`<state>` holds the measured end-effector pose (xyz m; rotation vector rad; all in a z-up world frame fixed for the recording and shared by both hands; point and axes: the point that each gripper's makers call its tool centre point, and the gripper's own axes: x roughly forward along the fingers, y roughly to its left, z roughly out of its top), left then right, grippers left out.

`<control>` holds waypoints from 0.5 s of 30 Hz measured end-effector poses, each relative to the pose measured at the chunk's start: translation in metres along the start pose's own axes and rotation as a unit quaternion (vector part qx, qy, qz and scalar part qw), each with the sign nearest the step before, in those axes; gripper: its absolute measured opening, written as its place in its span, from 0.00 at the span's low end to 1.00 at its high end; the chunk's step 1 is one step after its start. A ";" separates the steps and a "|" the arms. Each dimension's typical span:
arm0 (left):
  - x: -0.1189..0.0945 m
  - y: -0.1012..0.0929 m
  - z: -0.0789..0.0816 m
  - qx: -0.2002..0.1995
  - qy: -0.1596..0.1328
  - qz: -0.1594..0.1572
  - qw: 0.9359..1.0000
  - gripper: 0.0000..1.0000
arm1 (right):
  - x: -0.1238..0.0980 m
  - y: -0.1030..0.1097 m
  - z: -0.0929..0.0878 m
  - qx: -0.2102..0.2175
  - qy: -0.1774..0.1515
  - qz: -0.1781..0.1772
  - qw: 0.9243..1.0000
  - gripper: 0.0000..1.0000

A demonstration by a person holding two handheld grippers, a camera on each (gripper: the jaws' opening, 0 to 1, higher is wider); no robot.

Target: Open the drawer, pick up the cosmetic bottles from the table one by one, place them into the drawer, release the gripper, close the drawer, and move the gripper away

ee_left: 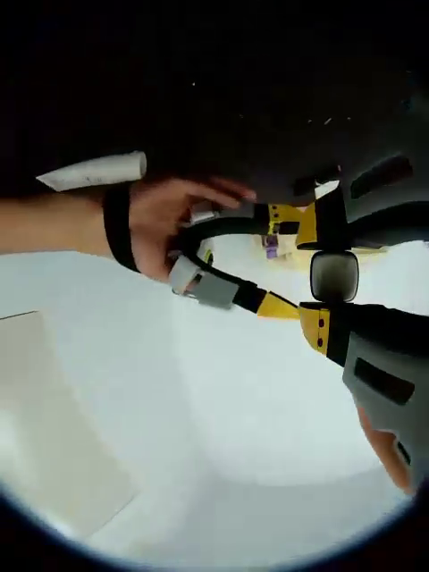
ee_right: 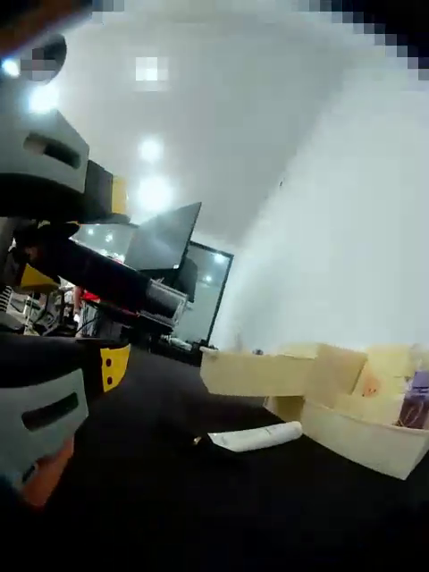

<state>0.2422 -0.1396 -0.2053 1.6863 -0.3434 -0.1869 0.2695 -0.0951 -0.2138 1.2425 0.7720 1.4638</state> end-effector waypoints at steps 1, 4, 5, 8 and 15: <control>0.000 -0.001 0.002 0.005 -0.004 0.000 1.000 0.18 | 0.000 -0.003 -0.001 0.004 0.001 -0.005 1.000 0.48; -0.002 -0.007 0.010 0.012 -0.018 -0.006 1.000 0.18 | 0.001 -0.008 -0.007 0.018 0.007 -0.015 1.000 0.43; -0.002 -0.009 0.012 0.015 -0.022 -0.008 1.000 0.18 | 0.001 -0.009 -0.010 0.020 0.011 -0.018 1.000 0.39; -0.001 -0.013 0.014 0.018 -0.025 -0.013 0.999 0.18 | -0.001 -0.013 -0.013 0.007 0.011 -0.036 0.999 0.26; 0.006 -0.026 -0.001 0.014 0.021 -0.012 1.000 0.18 | -0.006 -0.024 0.009 0.019 -0.023 -0.059 0.998 0.21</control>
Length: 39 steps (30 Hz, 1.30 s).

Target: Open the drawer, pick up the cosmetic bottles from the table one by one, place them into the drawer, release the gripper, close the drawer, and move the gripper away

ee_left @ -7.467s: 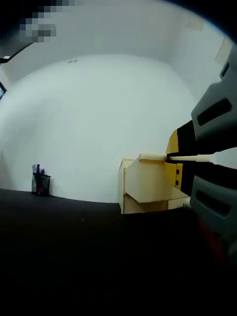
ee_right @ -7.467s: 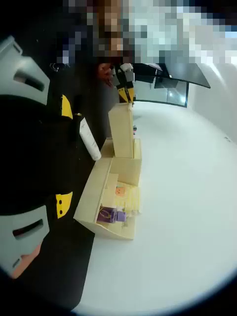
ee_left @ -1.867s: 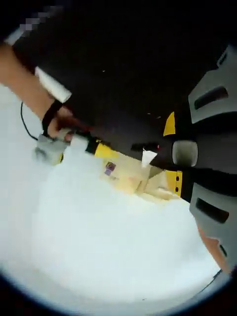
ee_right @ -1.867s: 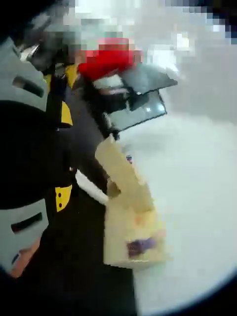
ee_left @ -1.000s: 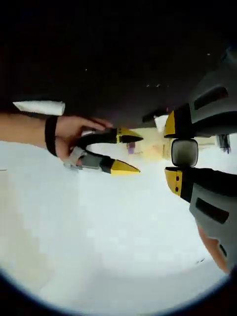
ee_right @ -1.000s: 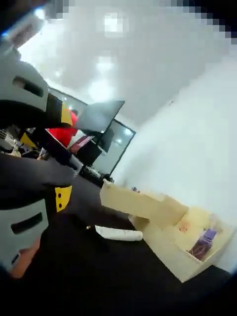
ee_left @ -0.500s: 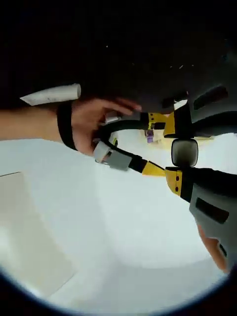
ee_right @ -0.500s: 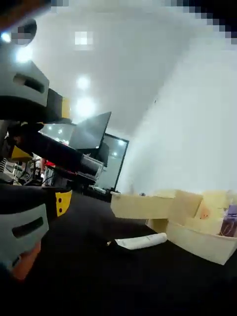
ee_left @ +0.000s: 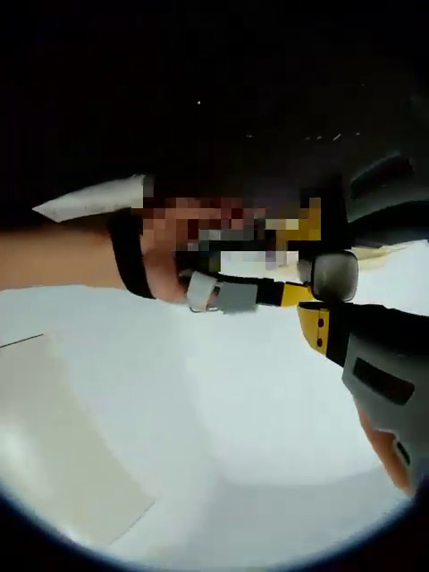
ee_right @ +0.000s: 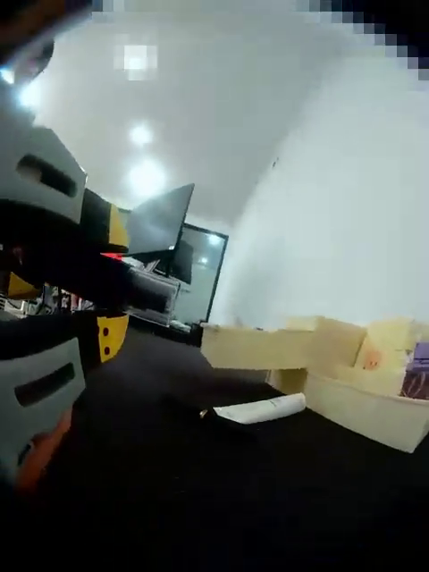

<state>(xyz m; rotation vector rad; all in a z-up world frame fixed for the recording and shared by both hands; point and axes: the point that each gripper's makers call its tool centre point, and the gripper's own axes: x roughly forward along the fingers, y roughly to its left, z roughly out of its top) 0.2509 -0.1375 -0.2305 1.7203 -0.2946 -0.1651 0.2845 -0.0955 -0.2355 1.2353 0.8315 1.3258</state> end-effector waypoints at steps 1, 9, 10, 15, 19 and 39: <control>0.001 -0.002 -0.004 -0.006 0.016 0.000 1.000 0.18 | -0.001 -0.001 0.004 -0.003 -0.012 -0.006 1.000 0.20; 0.014 -0.017 -0.032 -0.078 0.110 -0.033 0.990 0.26 | -0.005 -0.010 0.046 -0.028 -0.070 -0.042 0.996 0.18; 0.015 -0.017 -0.033 -0.082 0.114 -0.033 0.990 0.26 | -0.006 -0.011 0.050 -0.029 -0.079 -0.045 0.995 0.18; 0.021 -0.020 -0.048 -0.105 0.180 -0.041 0.977 0.26 | -0.007 -0.008 0.059 -0.042 -0.103 -0.056 0.992 0.18; 0.029 -0.020 -0.053 -0.107 0.200 -0.043 0.973 0.27 | -0.006 -0.007 0.059 -0.039 -0.118 -0.056 0.991 0.18; 0.043 -0.021 -0.018 -0.170 0.187 -0.052 0.966 0.38 | -0.021 -0.010 0.048 -0.080 -0.182 -0.108 0.974 0.17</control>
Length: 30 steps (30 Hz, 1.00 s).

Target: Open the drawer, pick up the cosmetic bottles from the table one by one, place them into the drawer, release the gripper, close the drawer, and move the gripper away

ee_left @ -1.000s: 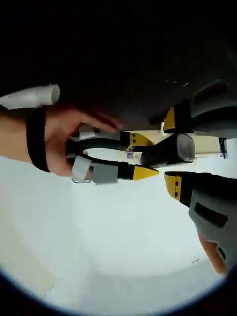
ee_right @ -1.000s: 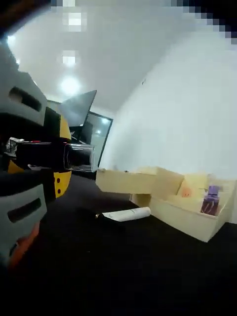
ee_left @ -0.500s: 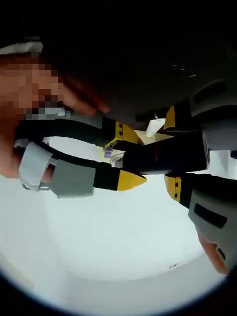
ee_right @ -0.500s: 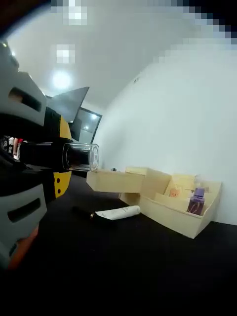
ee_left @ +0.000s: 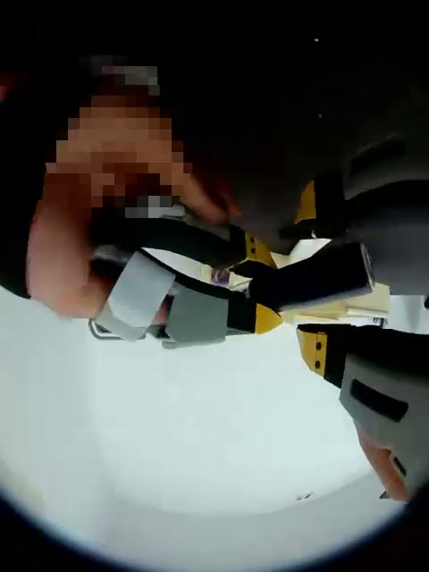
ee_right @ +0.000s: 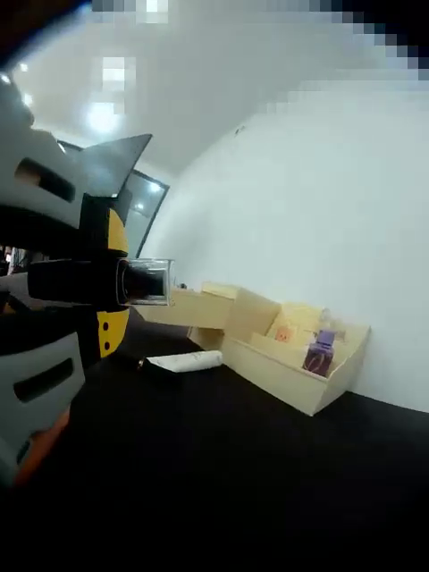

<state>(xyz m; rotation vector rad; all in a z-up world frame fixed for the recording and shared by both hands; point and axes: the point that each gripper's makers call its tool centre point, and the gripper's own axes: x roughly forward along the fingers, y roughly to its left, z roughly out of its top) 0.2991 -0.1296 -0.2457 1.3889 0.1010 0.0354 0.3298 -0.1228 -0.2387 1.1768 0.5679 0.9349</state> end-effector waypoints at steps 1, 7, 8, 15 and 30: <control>0.001 0.000 0.000 0.001 0.002 0.001 1.000 0.36 | -0.002 0.002 -0.003 -0.002 -0.001 0.001 1.000 0.17; 0.007 0.009 -0.004 0.001 0.011 0.019 1.000 0.23 | -0.004 0.005 0.004 0.001 -0.005 0.003 1.000 0.17; 0.008 0.009 -0.006 -0.002 0.012 0.019 1.000 0.23 | -0.004 0.007 0.004 -0.002 -0.005 0.004 1.000 0.17; 0.021 0.023 -0.030 -0.013 0.046 0.035 0.998 0.23 | -0.001 0.017 -0.005 -0.021 0.014 0.016 1.000 0.17; 0.010 0.013 -0.017 -0.018 0.018 0.029 0.999 0.23 | 0.000 0.004 -0.002 -0.009 0.007 -0.001 1.000 0.17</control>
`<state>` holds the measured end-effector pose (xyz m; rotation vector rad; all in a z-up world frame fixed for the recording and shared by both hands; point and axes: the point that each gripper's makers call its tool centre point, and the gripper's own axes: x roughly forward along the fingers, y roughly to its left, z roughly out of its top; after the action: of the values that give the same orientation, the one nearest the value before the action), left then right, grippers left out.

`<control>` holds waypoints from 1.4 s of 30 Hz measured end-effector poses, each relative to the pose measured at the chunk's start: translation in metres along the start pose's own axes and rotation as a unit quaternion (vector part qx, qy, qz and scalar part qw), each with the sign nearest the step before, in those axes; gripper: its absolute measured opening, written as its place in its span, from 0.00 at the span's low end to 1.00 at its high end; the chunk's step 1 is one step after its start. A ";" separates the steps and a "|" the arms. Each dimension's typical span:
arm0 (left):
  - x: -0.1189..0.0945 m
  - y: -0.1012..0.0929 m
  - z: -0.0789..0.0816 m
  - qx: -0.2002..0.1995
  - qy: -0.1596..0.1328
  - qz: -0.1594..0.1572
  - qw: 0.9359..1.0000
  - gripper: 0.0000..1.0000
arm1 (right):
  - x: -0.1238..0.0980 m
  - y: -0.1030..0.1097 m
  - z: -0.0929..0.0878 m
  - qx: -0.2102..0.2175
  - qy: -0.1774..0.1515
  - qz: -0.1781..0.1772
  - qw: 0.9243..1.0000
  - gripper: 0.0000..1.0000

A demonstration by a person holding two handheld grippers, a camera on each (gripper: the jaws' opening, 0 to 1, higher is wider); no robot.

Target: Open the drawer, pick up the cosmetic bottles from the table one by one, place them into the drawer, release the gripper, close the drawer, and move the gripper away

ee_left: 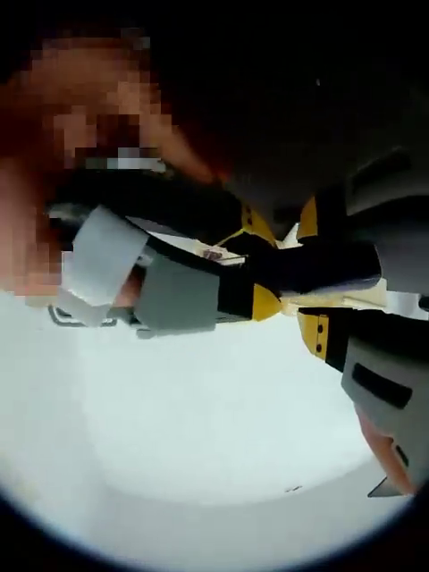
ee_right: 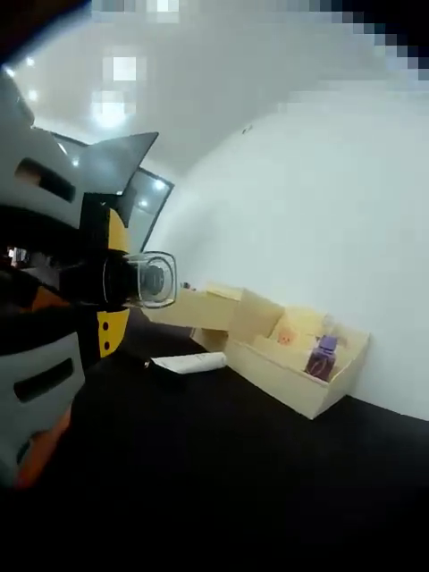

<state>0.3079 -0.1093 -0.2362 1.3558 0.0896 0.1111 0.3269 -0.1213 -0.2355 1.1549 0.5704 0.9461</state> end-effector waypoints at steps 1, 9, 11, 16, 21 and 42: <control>0.000 0.001 -0.002 -0.002 -0.001 0.000 1.000 0.23 | 0.000 0.002 0.002 -0.003 0.000 0.002 1.000 0.17; -0.003 0.004 -0.003 -0.025 -0.010 -0.001 1.000 0.19 | 0.000 0.004 0.000 -0.002 0.004 0.008 1.000 0.18; -0.004 0.004 -0.003 -0.039 -0.011 -0.009 0.999 0.18 | 0.001 0.006 -0.003 -0.010 0.005 0.011 1.000 0.18; -0.001 0.006 -0.006 -0.115 -0.018 -0.052 0.992 0.18 | 0.001 0.017 0.004 -0.084 -0.011 0.029 0.996 0.23; 0.002 0.012 -0.010 -0.194 -0.038 -0.080 0.977 0.18 | -0.006 0.036 0.024 -0.113 -0.059 0.055 0.990 0.26; 0.005 0.043 -0.021 -0.485 -0.124 -0.215 0.838 0.18 | -0.012 0.010 0.081 -0.138 -0.099 0.061 0.984 0.26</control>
<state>0.3087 -0.0794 -0.1981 0.2942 0.0987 -0.3668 0.3817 -0.1712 -0.1997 1.0264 0.2018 0.9671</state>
